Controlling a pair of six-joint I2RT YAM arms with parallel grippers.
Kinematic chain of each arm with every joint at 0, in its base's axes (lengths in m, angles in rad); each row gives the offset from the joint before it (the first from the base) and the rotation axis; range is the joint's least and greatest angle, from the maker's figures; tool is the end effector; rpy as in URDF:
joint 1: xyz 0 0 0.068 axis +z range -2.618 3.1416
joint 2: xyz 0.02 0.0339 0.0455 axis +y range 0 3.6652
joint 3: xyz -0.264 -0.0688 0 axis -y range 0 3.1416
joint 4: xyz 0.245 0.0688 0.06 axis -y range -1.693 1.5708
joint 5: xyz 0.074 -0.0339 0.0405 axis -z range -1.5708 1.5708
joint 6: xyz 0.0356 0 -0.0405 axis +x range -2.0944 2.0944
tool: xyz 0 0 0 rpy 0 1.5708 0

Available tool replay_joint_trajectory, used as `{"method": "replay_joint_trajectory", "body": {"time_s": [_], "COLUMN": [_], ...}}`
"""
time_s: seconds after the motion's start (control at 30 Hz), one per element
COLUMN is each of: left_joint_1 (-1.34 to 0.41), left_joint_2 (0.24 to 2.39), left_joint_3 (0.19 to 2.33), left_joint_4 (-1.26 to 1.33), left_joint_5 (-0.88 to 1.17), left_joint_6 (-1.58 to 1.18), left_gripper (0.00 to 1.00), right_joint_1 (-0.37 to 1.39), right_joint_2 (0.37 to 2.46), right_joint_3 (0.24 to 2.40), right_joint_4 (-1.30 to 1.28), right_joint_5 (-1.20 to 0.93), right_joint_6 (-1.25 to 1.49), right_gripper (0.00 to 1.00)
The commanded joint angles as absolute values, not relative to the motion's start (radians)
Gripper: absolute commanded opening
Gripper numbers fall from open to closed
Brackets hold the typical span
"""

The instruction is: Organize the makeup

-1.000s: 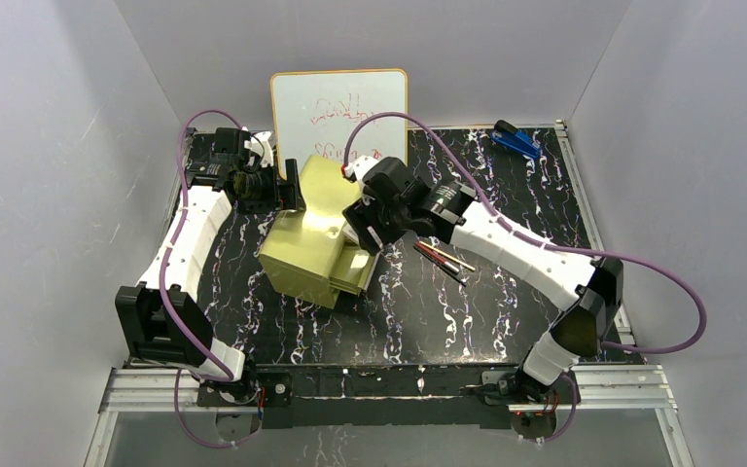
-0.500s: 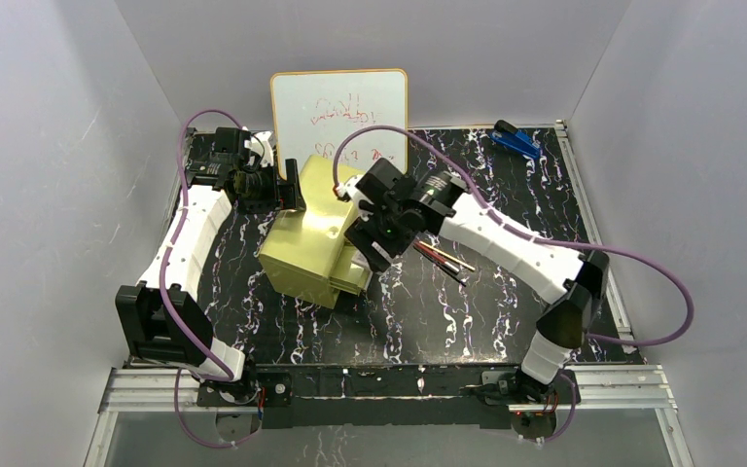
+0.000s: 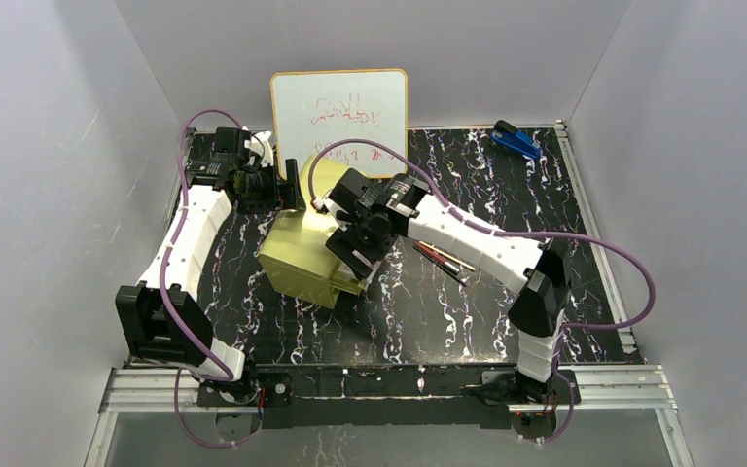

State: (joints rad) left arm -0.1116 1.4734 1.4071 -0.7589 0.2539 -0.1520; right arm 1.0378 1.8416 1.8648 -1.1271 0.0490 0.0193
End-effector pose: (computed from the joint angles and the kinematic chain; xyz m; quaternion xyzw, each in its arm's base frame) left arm 0.3134 -0.0441 0.3402 0.0274 0.9246 -0.1644 0.3427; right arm 0.1964 0.3294 0.3357 -0.4692 0.8519 0.0960 0.2117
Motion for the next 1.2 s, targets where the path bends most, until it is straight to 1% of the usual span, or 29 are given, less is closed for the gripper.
{"method": "replay_joint_trajectory", "body": {"time_s": [0.0, 0.03, 0.07, 0.1, 0.13, 0.2, 0.23, 0.47, 0.57, 0.6, 0.73, 0.87, 0.97, 1.17], "left_joint_1": [-0.112, -0.112, -0.112, -0.112, -0.112, -0.111, -0.112, -0.112, -0.112, -0.112, -0.112, -0.112, -0.112, -0.112], "left_joint_2": [1.473, 1.472, 1.472, 1.473, 1.471, 1.471, 1.471, 1.478, 1.479, 1.478, 1.476, 1.470, 1.470, 1.473], "left_joint_3": [1.401, 1.401, 1.401, 1.400, 1.400, 1.400, 1.399, 1.399, 1.400, 1.399, 1.400, 1.402, 1.400, 1.399], "left_joint_4": [-0.798, -0.797, -0.796, -0.796, -0.796, -0.796, -0.796, -0.795, -0.795, -0.795, -0.796, -0.799, -0.799, -0.798], "left_joint_5": [0.206, 0.205, 0.205, 0.205, 0.203, 0.204, 0.203, 0.207, 0.209, 0.209, 0.207, 0.205, 0.205, 0.212], "left_joint_6": [-0.123, -0.123, -0.123, -0.123, -0.123, -0.122, -0.121, -0.121, -0.121, -0.121, -0.121, -0.121, -0.121, -0.121], "left_gripper": [0.98, 0.98, 0.99, 0.99, 0.99, 0.98, 0.98, 0.98, 0.98, 0.98, 0.99, 0.98, 0.98, 0.98], "right_joint_1": [1.048, 1.049, 1.050, 1.052, 1.053, 1.055, 1.055, 1.055, 1.056, 1.057, 1.056, 1.055, 1.044, 0.948], "right_joint_2": [1.878, 1.887, 1.896, 1.903, 1.909, 1.915, 1.915, 1.877, 1.858, 1.853, 1.840, 1.786, 1.679, 1.508], "right_joint_3": [1.954, 1.967, 1.978, 1.987, 1.995, 2.001, 2.002, 1.981, 1.963, 1.956, 1.936, 1.910, 1.833, 1.593], "right_joint_4": [-1.119, -1.118, -1.118, -1.118, -1.118, -1.118, -1.118, -1.109, -1.099, -1.095, -1.079, -1.048, -0.985, -0.867], "right_joint_5": [0.050, 0.049, 0.048, 0.046, 0.046, 0.051, 0.059, 0.110, 0.121, 0.121, 0.136, 0.253, 0.334, 0.369], "right_joint_6": [0.003, 0.004, 0.004, 0.003, 0.004, 0.003, 0.003, 0.004, 0.003, 0.004, 0.004, 0.042, 0.087, 0.255], "right_gripper": [0.02, 0.08, 0.20, 0.40, 0.52, 0.68, 0.73, 0.86, 0.97, 0.98, 0.98, 0.98, 0.98, 0.98]}}
